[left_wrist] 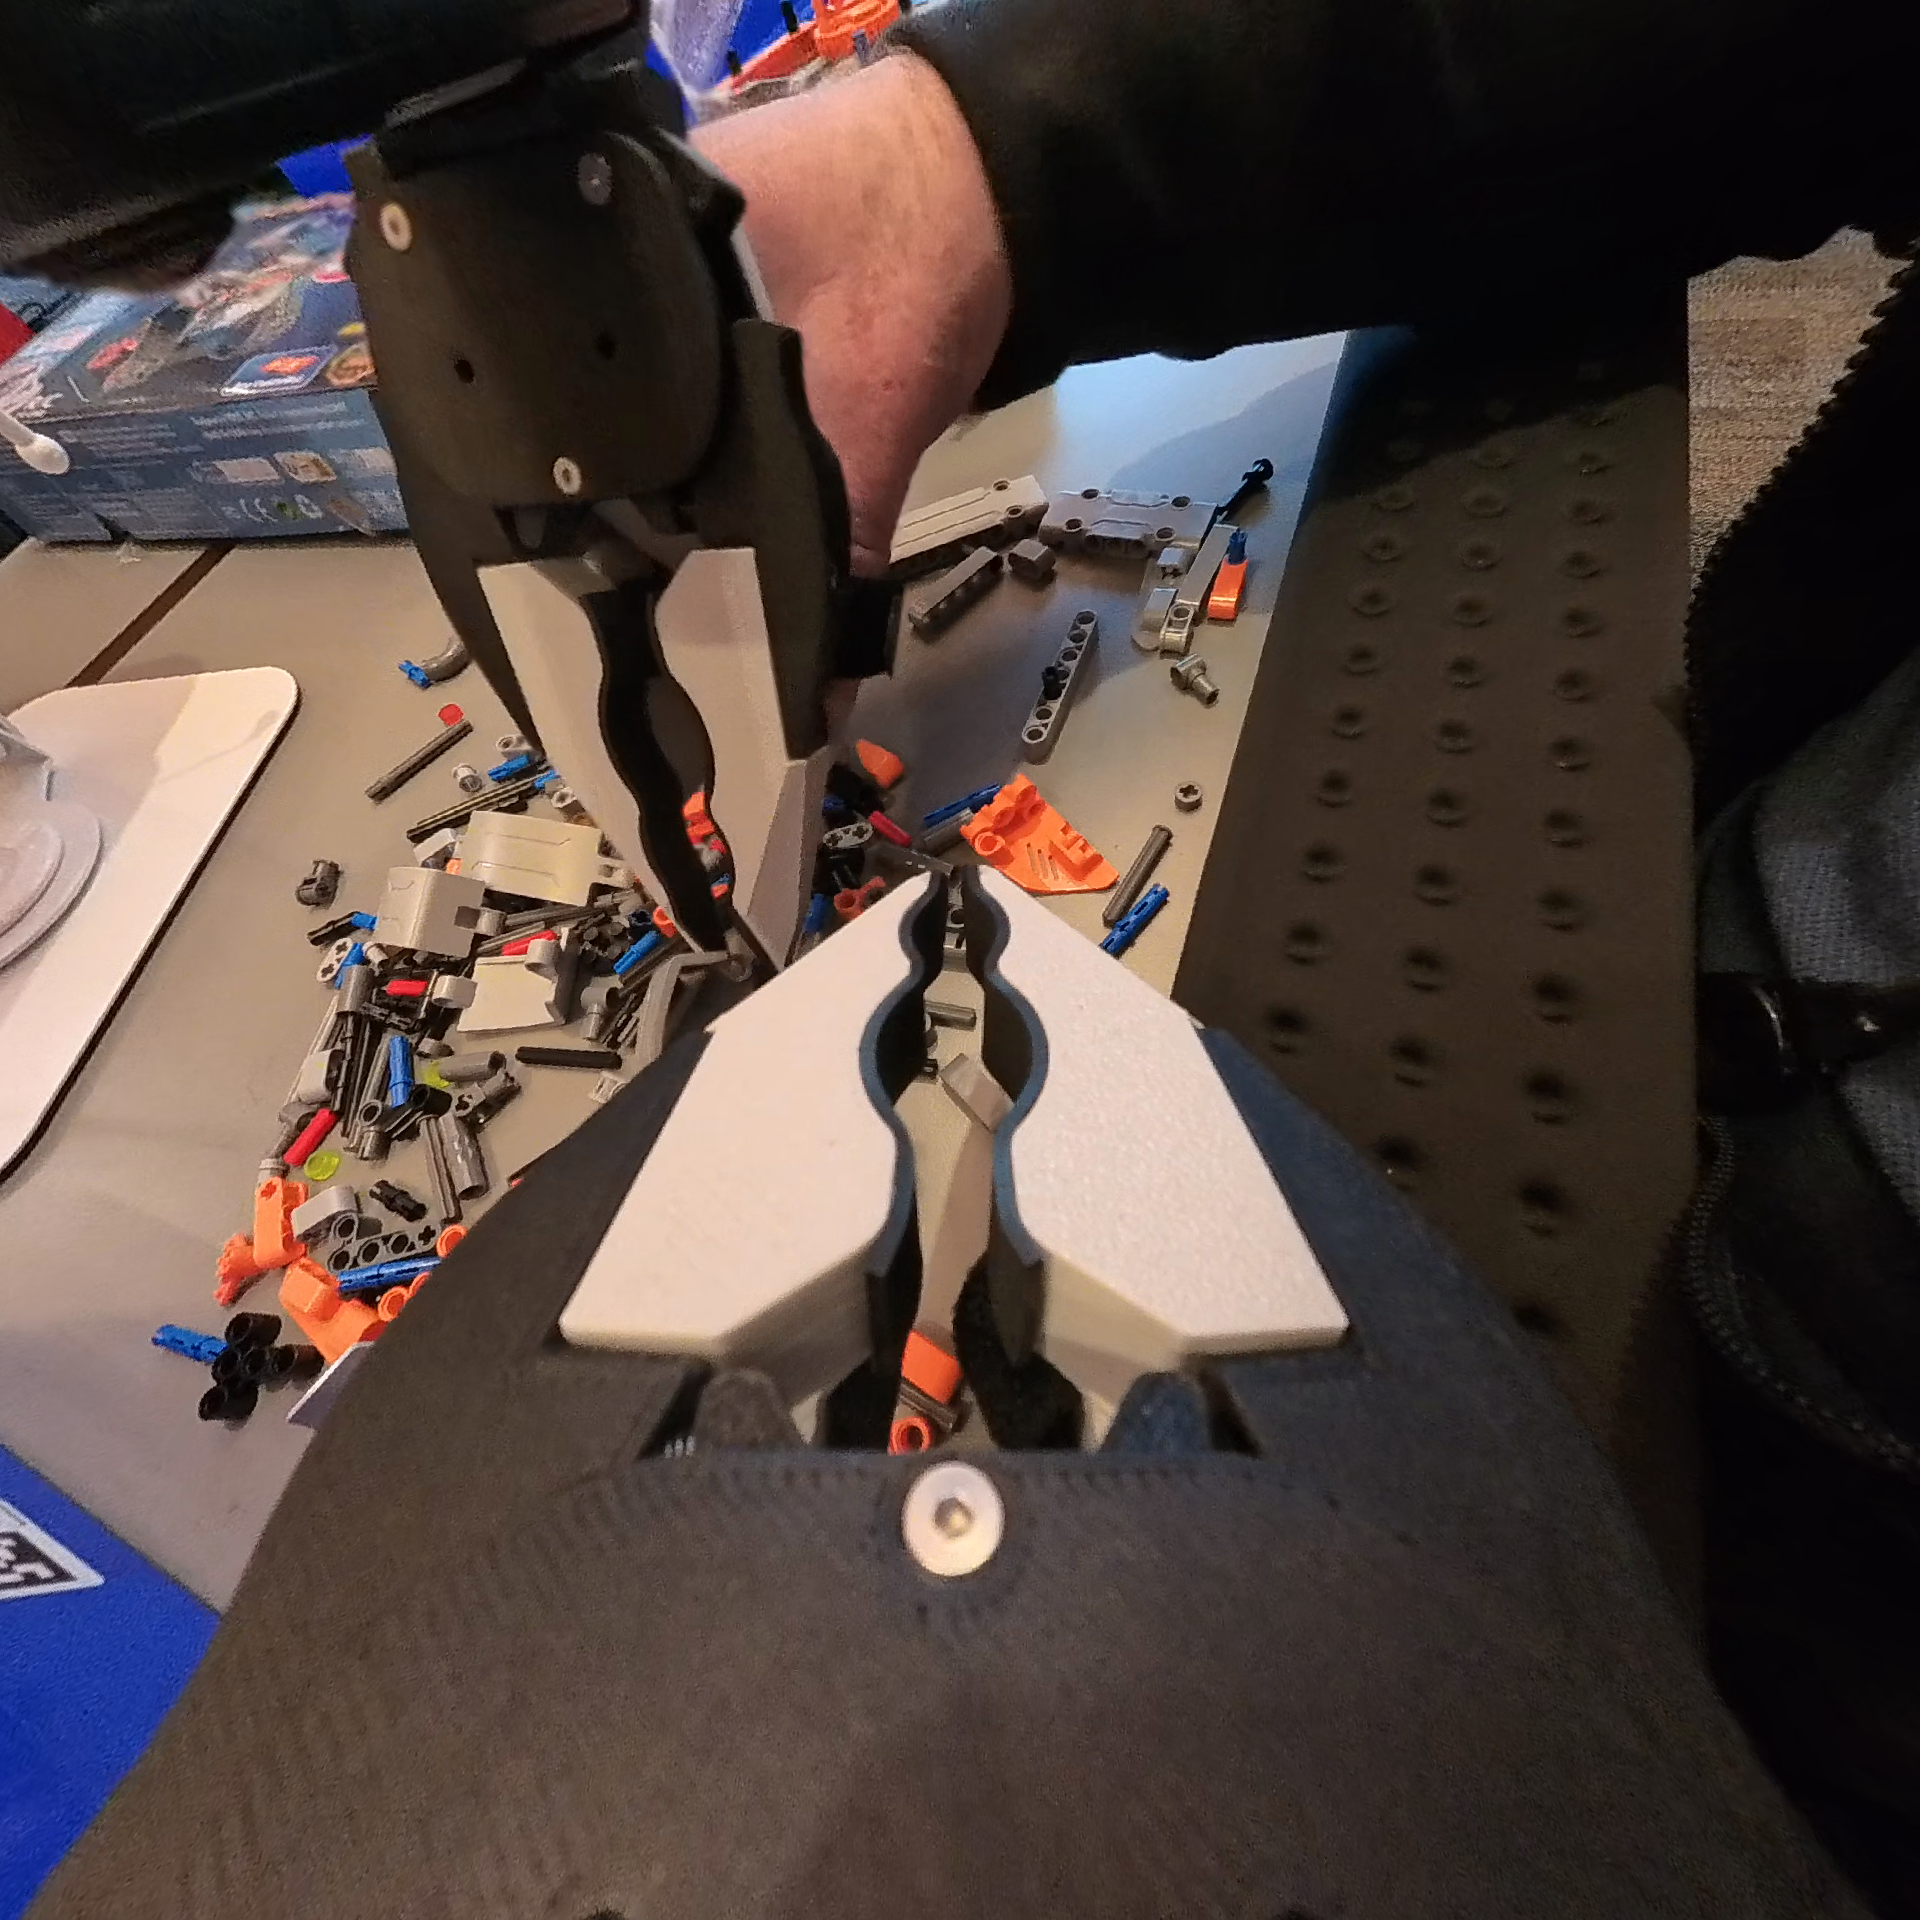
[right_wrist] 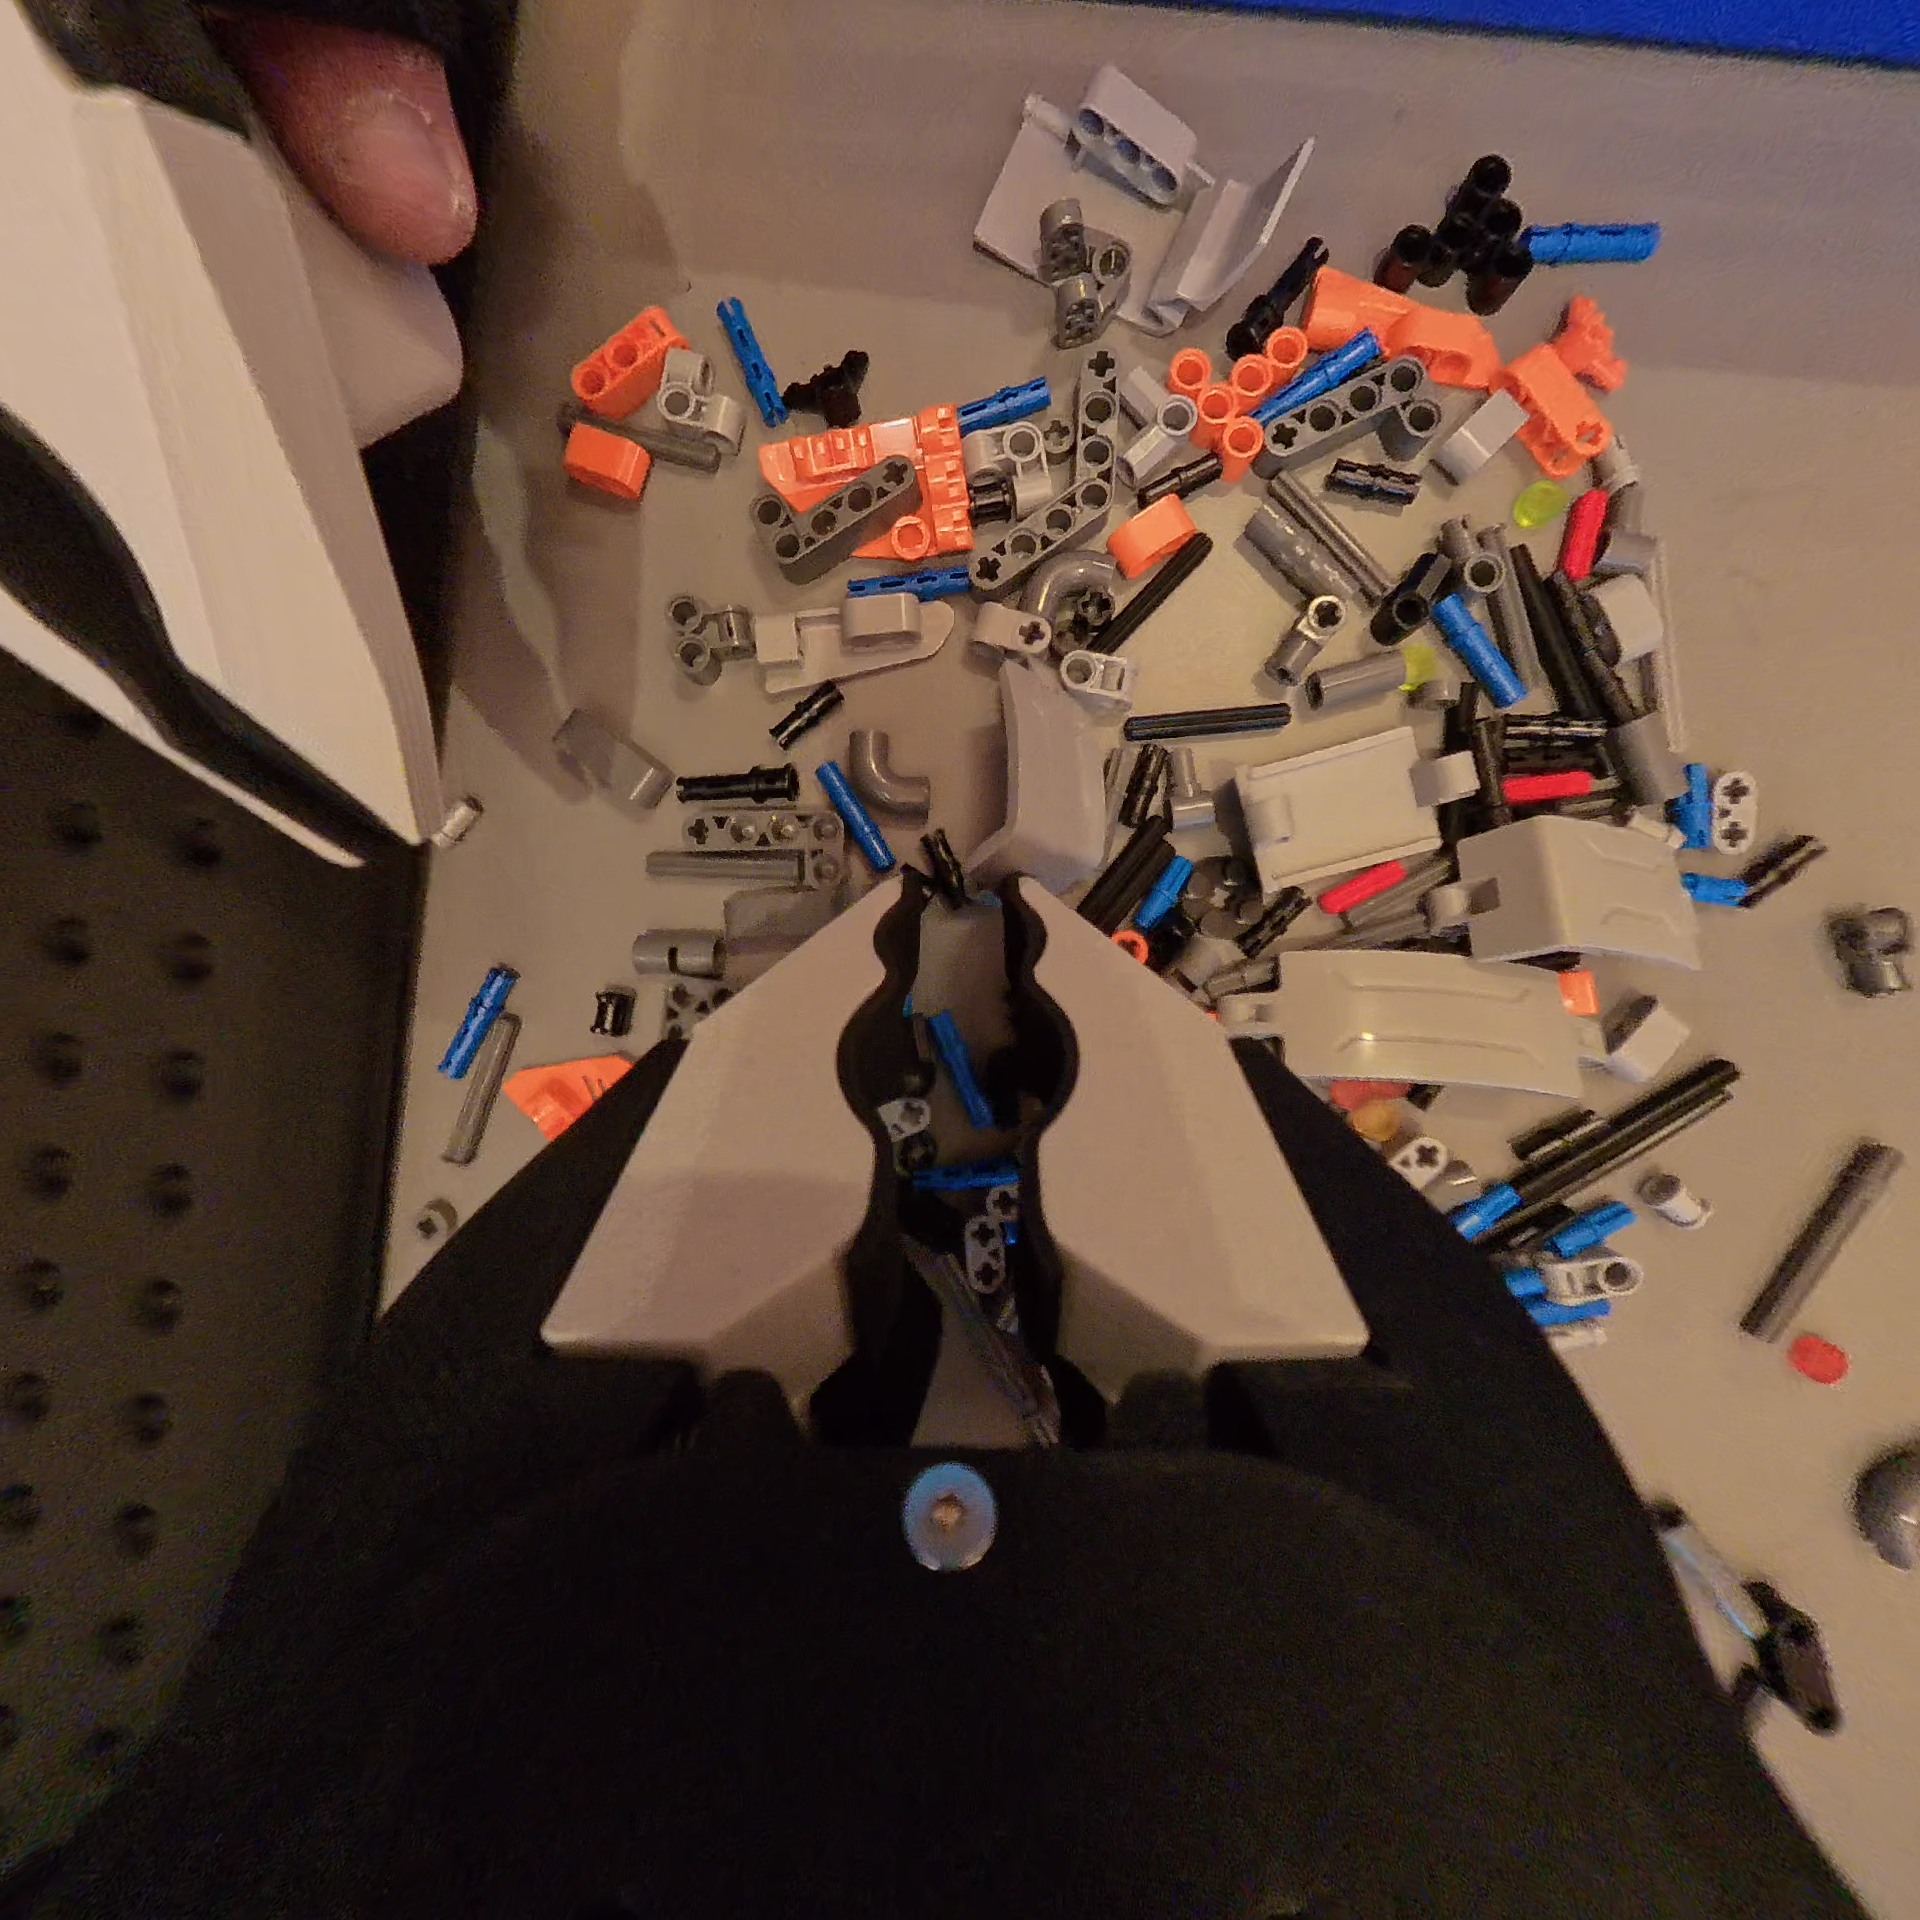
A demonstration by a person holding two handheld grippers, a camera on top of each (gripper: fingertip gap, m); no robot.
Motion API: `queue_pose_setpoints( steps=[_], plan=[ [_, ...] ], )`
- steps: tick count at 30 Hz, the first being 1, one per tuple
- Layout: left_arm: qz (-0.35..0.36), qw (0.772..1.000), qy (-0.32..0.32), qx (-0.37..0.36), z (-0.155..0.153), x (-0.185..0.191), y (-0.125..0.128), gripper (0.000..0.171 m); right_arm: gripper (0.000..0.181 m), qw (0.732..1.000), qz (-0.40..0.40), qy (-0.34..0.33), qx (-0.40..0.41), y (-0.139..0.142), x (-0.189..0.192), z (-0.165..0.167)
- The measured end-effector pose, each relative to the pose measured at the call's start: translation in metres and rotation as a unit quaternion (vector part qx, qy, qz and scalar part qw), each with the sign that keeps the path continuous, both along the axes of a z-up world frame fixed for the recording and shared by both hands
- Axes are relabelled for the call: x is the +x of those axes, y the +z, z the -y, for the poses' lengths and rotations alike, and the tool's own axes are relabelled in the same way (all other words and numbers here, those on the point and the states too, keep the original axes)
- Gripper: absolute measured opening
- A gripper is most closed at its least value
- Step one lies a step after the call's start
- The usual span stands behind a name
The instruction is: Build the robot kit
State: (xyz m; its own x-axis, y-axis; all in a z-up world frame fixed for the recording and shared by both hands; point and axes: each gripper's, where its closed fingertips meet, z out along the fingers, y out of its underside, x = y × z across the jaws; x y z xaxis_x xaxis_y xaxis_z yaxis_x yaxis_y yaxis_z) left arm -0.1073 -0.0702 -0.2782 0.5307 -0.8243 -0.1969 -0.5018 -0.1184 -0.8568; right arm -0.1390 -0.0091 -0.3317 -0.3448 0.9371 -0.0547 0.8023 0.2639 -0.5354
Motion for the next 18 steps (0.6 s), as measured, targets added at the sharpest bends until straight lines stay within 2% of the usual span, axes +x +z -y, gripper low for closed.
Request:
queue_pose_setpoints(
  steps=[5, 11, 18],
  plan=[
    [0.0, 1.0, 0.0, 0.001, 0.0001, -0.0002, 0.0001, 0.0, 0.016, 0.996, 0.03, -0.026, -0.075, -0.0026, 0.004, 0.007],
    [0.001, 1.0, -0.004, 0.002, 0.0006, 0.0007, 0.0006, 0.0, 0.012, 0.996, 0.011, -0.041, -0.079, 0.0038, 0.0067, 0.0013],
    [0.0, 1.0, -0.004, 0.002, 0.0007, 0.0008, 0.0003, 0.0, 0.009, 0.999, 0.008, -0.007, -0.048, -0.0051, 0.0009, 0.0042]
  ],
)
